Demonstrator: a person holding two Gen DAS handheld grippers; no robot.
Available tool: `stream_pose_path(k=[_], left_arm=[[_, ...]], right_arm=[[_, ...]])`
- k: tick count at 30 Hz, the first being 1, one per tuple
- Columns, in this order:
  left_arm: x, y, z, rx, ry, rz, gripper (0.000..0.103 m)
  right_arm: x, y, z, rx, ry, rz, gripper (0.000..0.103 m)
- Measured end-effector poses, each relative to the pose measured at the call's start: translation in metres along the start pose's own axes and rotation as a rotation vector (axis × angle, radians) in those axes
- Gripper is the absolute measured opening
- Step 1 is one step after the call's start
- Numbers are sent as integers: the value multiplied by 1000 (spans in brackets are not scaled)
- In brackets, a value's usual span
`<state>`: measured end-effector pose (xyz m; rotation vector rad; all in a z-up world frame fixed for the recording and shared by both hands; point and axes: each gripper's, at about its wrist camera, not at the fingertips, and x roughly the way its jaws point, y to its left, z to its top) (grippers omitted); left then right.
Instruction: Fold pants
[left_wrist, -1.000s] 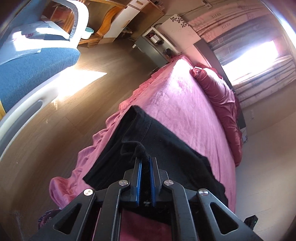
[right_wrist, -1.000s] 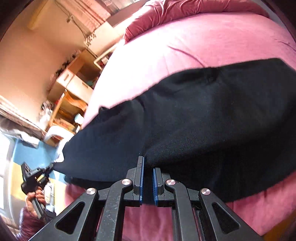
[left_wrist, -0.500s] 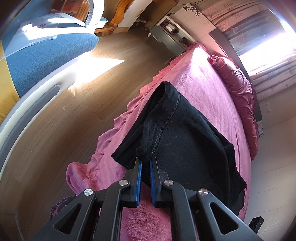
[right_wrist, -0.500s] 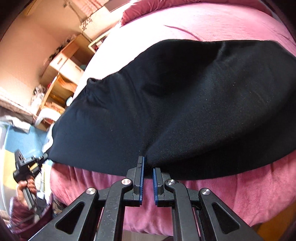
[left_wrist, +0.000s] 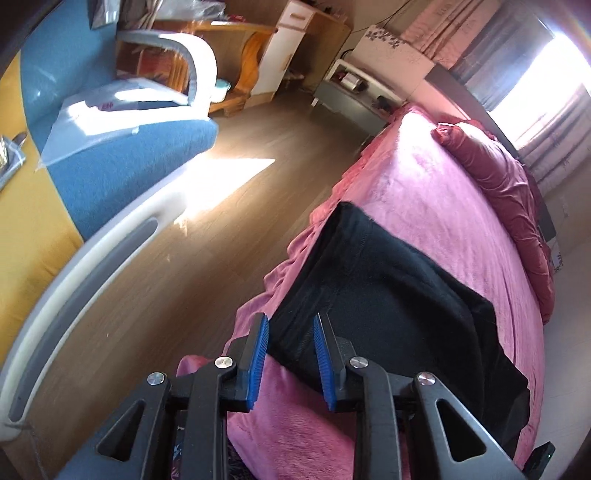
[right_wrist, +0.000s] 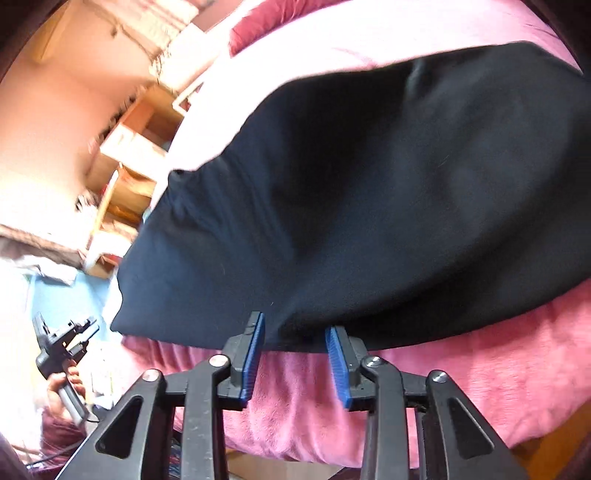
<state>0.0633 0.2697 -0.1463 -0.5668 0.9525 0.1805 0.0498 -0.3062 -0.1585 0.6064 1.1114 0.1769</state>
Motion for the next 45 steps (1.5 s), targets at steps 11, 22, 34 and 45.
stream_pose_path(k=[11,22,34,45], left_arm=[[24,-110,-36,265,125,-203,26],[51,-154,-82,373,266,-201,26],[60,-164,-90,403,299,-188,26],[67,-169,-88,416,313,-222,26]], right_arm=[[-116,-141,35,378,-336,-144,35],[-126,-237,98,666,-454,-153,35],[-139,-227,157,532,-450,-253,13],[-206,-202,116,489,-484,-330,12]])
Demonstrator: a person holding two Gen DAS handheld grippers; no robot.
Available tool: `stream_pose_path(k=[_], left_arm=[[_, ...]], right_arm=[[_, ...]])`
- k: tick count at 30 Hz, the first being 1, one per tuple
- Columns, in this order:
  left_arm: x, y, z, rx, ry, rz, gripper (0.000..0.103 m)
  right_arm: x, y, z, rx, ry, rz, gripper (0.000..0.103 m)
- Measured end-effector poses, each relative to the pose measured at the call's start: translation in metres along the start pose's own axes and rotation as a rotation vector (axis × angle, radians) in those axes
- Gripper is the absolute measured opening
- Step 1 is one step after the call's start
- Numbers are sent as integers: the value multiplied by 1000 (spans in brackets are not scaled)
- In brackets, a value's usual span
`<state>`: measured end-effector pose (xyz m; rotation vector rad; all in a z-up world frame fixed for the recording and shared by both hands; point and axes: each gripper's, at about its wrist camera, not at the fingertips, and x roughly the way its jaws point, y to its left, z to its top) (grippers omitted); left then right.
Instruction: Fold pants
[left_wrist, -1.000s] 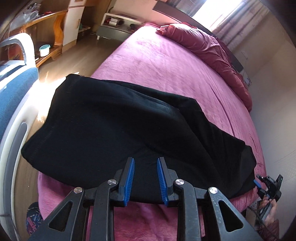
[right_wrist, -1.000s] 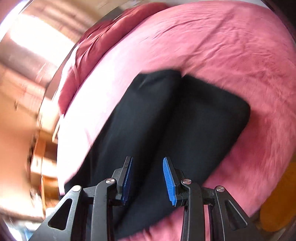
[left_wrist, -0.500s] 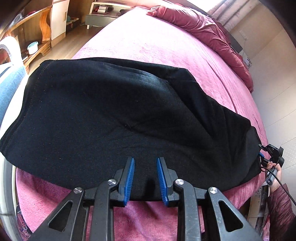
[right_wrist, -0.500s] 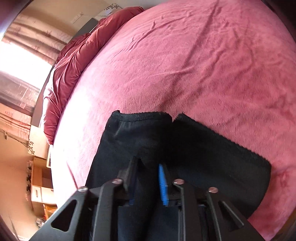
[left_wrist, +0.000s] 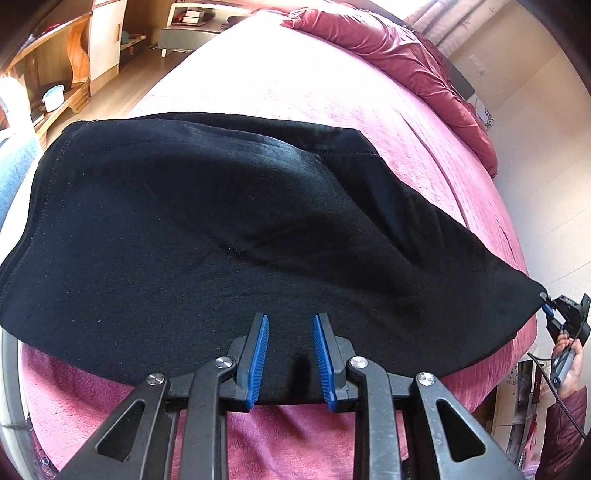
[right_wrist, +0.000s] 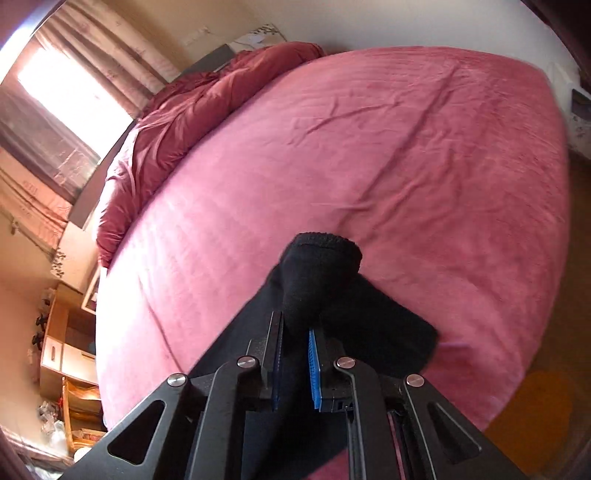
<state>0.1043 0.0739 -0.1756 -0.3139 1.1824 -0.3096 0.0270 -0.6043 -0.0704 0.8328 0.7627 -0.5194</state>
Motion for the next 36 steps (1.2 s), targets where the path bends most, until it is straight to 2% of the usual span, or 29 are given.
stream_pose_path(k=[5,9,14,17,20,27,31,33,34,36], left_arm=[[0,10,1,4,10,-2,26],[1,13,5,4,18,2,26],[6,8,9,9,24,14,26],[10,6,8,14,25,18,26],[13,1,5,20,26,18,26],[15,2,5,20,28,15,26],[16,1,4,19,28,15,26],[16,1,4,18,30,15,26],[16,2,4,17,30,15,26],[16,2,4,17,30,15,26]], right_arm=[[7,-57,-23,100,76,-83,9],[13,-80,-39,144,97,-110,9],[14,-85,-38,152,85,-75,9],[13,-82,-34,150,88,-37,13],[10,-85,-33,167,79,-41,13],[6,-94,-48,178,101,25,13],[17,-95,-49,202,130,59,20],[19,-93,-47,196,126,61,17],[17,-93,-47,197,122,54,9],[10,-90,-44,174,105,47,6]])
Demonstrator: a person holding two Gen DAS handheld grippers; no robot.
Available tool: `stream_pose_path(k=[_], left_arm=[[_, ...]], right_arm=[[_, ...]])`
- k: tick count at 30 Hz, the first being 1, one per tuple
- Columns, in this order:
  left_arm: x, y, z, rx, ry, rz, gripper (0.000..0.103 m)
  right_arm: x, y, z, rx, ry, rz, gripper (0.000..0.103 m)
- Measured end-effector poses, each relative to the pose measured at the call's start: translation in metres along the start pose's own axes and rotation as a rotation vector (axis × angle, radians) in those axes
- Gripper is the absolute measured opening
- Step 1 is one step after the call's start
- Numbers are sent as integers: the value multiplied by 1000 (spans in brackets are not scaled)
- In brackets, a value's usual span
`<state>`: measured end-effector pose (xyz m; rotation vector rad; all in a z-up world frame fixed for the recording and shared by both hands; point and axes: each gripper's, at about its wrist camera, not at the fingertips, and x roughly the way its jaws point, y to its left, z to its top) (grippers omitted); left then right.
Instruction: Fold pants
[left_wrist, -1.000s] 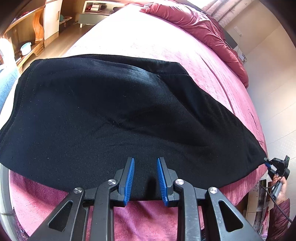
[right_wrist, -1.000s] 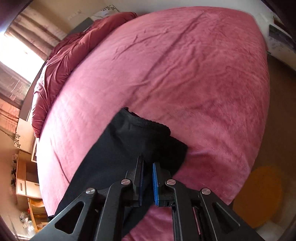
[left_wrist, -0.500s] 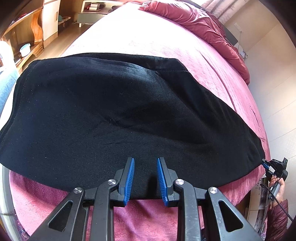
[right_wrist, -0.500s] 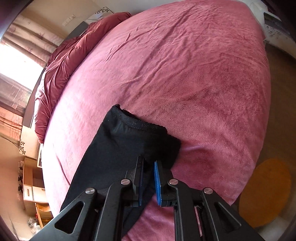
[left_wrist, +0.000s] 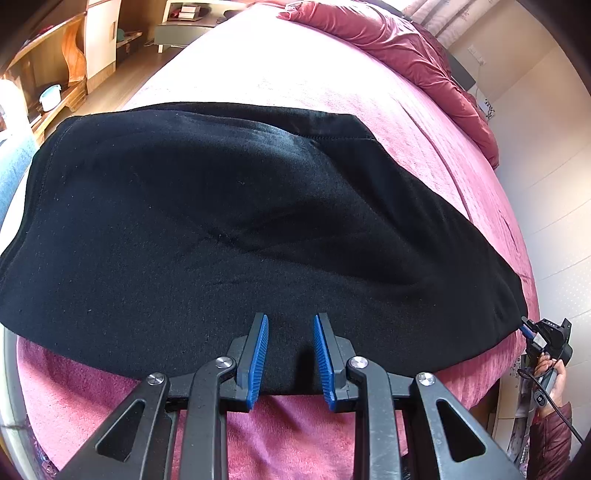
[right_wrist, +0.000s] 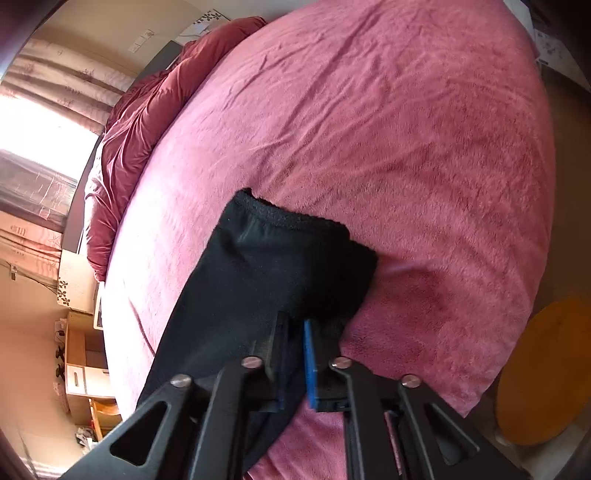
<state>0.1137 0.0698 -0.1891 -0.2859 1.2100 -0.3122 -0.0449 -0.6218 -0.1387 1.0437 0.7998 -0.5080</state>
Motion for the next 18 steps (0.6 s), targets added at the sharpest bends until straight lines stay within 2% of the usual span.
stream_pose_path(k=[4,7,10,12,14,16,18], left_arm=[[-3,0,1,1,-4,1,26],[-3,0,1,2,-4,2,26],[-4,-3,1,9,-1,2,26],[-4,-3,1,13,-2,3,26],[-4,-4,2,11,-3,4,26],[-3,-4,2,6,-1,3,26],[-1,-5,2,10,1,2,26]], right_arm=[[-15,4,3,-27,-35,3,5],[-4,-3,4,-27,-19,-82,0],[8,-14,3,-14,5,-145,0],[4,-21,0,20,5,-81,1],[-6,-17,-6,-11,-12,-42,4],[-14,-12,-13,-11,1,37,8],[-17,-3,-23,-37,17,102,22]])
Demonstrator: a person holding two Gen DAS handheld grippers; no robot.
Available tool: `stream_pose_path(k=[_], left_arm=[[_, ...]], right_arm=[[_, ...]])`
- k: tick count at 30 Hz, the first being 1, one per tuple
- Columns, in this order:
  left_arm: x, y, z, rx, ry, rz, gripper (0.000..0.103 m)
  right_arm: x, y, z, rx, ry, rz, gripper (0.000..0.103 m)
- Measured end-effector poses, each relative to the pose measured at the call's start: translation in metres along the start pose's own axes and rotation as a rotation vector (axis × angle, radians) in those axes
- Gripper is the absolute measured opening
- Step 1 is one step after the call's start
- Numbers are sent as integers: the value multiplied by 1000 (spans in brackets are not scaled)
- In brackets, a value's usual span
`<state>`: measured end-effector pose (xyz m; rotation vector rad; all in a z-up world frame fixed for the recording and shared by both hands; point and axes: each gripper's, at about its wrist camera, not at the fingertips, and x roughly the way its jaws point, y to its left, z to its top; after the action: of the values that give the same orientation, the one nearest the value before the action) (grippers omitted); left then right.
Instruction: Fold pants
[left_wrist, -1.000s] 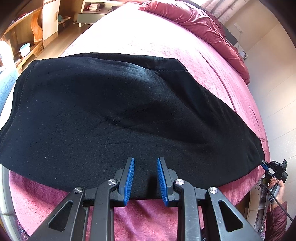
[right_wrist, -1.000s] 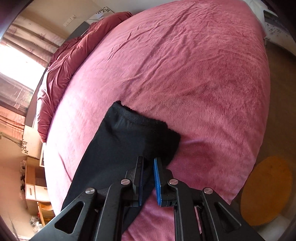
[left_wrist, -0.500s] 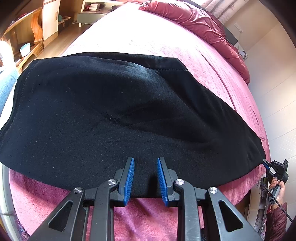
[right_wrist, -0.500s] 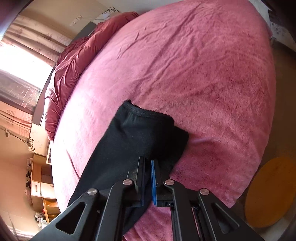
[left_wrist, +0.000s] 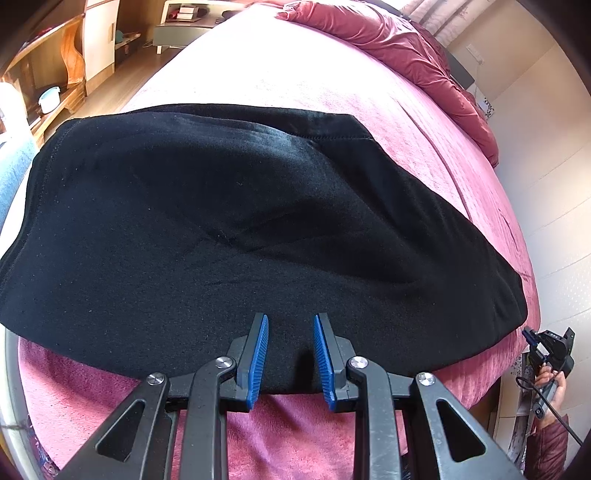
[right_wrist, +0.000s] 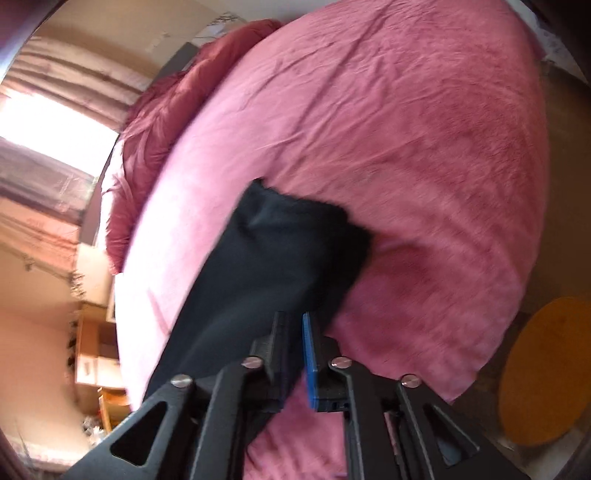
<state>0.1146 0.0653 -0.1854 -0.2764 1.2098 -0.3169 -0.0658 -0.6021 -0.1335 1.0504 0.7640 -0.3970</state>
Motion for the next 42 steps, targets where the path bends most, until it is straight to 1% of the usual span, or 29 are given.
stream_pose_path(k=[1,4,7,10,11,12,13,16,18,21,22,24,25,26,27,28,29,32,35,37,39,40,41,42], left_arm=[[0,0,0,3,-1,-2,26],[1,-3,0,5,0,-13,26],[1,-3,-2,12,-2,-17,26],[-1,-1,-3,5,-4,-20,26],[-2,0,-3,2,-5,-22,26],[-3,1,-3,-1,-8,-23,26],[-4,3,-2,-4,-11,-24,26],[-9,7,-1,-10,-18,-30,26],[-12,8,-1,-9,-21,-36,26],[-12,12,-2,-12,-17,-39,26],[-11,12,-2,-11,-14,-38,26],[-9,12,-2,-7,-11,-36,26],[-9,11,-1,-4,-12,-35,26],[-9,11,-1,0,-13,-34,26],[-10,10,-1,0,-16,-33,26],[-10,11,0,-2,-17,-31,26],[-10,10,-1,-4,-19,-30,26],[-11,8,-2,-6,-26,-26,27],[-10,5,-2,0,-23,-17,27],[-10,2,-2,1,-19,-15,27],[-9,0,-3,9,-15,-8,27],[-8,-2,-3,15,-15,-3,27],[-8,-4,-3,21,-13,1,27],[-7,-5,-3,24,-13,2,27]], right_arm=[[2,6,-5,-24,15,6,28],[18,22,-22,-63,82,37,28],[41,33,-34,-92,131,28,28],[60,38,-40,-104,157,-30,28],[64,40,-41,-115,161,-43,18],[64,43,-42,-132,157,-66,11],[63,45,-41,-143,152,-69,8],[45,49,-37,-154,118,-44,6],[41,52,-40,-184,109,-69,6],[59,42,-44,-171,150,-135,6],[66,37,-46,-159,163,-144,7],[69,32,-46,-136,160,-129,7],[68,33,-46,-139,161,-122,9],[63,30,-44,-145,162,-102,19],[58,30,-42,-142,158,-83,26],[51,27,-37,-135,142,-74,39],[42,23,-32,-125,108,-68,48],[22,5,-10,-42,9,-55,57],[19,-16,12,71,-47,-61,59],[25,-29,23,137,-63,-53,59],[32,-36,32,171,-73,-61,58],[34,-41,37,182,-70,-62,54],[39,-42,40,192,-61,-51,46],[44,-42,42,191,-49,-46,45]])
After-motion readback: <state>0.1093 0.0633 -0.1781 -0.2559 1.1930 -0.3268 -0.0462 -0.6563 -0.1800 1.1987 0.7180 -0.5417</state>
